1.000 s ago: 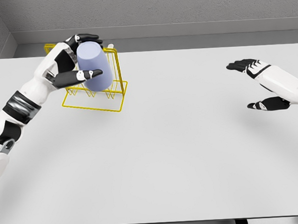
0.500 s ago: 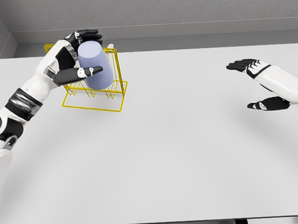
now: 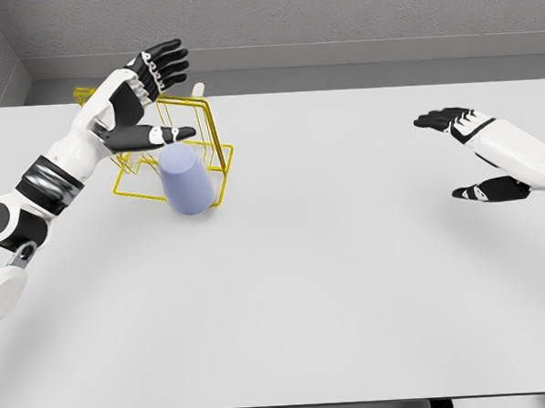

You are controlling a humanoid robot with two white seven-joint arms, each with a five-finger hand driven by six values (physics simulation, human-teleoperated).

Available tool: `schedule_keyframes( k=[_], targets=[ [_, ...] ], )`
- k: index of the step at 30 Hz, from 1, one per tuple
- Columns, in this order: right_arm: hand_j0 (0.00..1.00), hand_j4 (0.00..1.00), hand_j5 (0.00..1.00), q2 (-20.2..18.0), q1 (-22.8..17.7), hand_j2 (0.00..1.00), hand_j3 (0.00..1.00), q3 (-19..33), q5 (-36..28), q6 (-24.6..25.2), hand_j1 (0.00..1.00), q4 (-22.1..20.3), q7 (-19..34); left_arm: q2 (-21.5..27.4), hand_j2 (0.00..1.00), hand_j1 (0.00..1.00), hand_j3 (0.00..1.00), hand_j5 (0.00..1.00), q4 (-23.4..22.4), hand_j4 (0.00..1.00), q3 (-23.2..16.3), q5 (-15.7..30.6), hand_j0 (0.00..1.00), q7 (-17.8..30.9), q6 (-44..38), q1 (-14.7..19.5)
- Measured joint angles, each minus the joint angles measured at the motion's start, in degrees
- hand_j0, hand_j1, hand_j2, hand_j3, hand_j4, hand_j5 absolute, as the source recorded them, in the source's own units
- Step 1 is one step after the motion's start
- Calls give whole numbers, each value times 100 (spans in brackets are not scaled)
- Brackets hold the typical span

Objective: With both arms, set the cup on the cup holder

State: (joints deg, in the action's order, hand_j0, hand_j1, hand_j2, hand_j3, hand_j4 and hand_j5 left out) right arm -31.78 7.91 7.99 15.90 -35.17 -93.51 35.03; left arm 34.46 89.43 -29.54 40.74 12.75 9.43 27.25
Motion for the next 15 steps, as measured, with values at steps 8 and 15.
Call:
schedule_keyframes(
  k=[8, 15],
  targets=[
    [100, 100, 100, 0, 0, 100, 100, 0, 0, 0, 100, -6, 0, -20, 91, 91, 91, 91, 14, 91, -1, -6, 91, 0, 0, 26],
    [100, 100, 100, 0, 0, 100, 100, 0, 0, 0, 100, -7, 0, 6, 92, 92, 92, 92, 127, 92, 22, -1, 92, -6, 36, 9]
  ],
)
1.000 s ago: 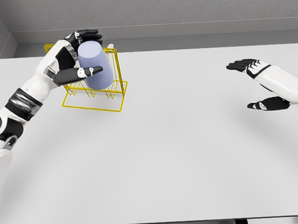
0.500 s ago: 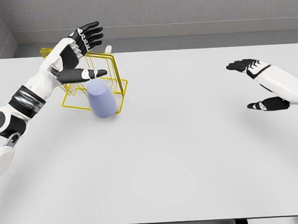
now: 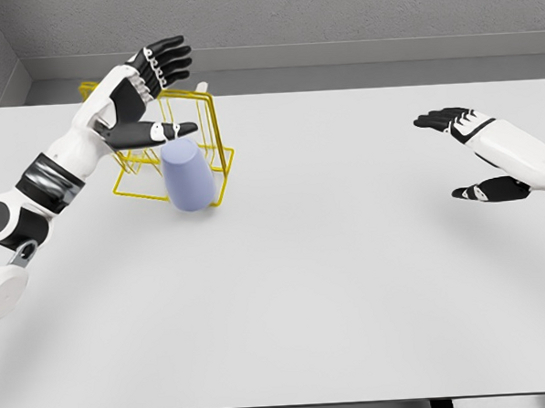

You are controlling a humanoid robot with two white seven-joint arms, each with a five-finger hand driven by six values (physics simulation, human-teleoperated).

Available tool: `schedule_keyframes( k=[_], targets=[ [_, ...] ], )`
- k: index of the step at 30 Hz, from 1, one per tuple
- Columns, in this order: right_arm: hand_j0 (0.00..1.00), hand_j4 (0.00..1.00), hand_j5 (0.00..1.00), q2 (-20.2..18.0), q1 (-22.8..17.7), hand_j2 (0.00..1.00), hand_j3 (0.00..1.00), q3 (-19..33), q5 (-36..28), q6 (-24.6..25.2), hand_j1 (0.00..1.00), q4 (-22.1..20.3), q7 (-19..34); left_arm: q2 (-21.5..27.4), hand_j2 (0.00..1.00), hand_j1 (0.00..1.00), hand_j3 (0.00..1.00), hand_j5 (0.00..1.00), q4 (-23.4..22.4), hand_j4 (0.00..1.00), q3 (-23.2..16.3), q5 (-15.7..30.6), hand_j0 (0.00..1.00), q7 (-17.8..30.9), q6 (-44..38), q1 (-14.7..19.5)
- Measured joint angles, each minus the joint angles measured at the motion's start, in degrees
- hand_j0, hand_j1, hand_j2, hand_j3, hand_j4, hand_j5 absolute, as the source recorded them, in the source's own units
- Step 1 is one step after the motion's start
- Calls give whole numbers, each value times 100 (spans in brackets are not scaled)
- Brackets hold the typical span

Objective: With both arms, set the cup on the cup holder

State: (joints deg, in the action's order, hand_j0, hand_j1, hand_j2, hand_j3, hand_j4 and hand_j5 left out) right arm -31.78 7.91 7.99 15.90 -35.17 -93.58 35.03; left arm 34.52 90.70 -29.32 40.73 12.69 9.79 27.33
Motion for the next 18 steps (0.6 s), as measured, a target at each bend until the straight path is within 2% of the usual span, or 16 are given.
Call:
schedule_keyframes(
  k=[5, 10, 12, 16, 18],
  targets=[
    [100, 100, 100, 0, 0, 100, 100, 0, 0, 0, 100, 0, 0, 263, 100, 100, 100, 100, 370, 100, 28, 22, 100, -2, 24, -97],
    [100, 100, 100, 0, 0, 100, 100, 4, 0, 0, 100, 5, 0, 827, 100, 100, 100, 100, 635, 100, 128, 91, 100, -15, 218, -474],
    [100, 100, 100, 0, 0, 100, 100, 5, 0, 0, 100, 7, 0, 1114, 100, 100, 100, 100, 684, 100, 217, 161, 100, -17, 433, -773],
    [100, 100, 100, 0, 0, 100, 100, 3, 0, 0, 100, 8, 0, 1589, 100, 100, 100, 100, 716, 100, 678, 260, 100, -18, 860, -1538],
    [100, 100, 100, 0, 0, 100, 100, 5, 0, 0, 100, 8, 0, 1740, 100, 100, 100, 100, 712, 100, 930, 282, 100, -19, 1035, -1749]
  ],
)
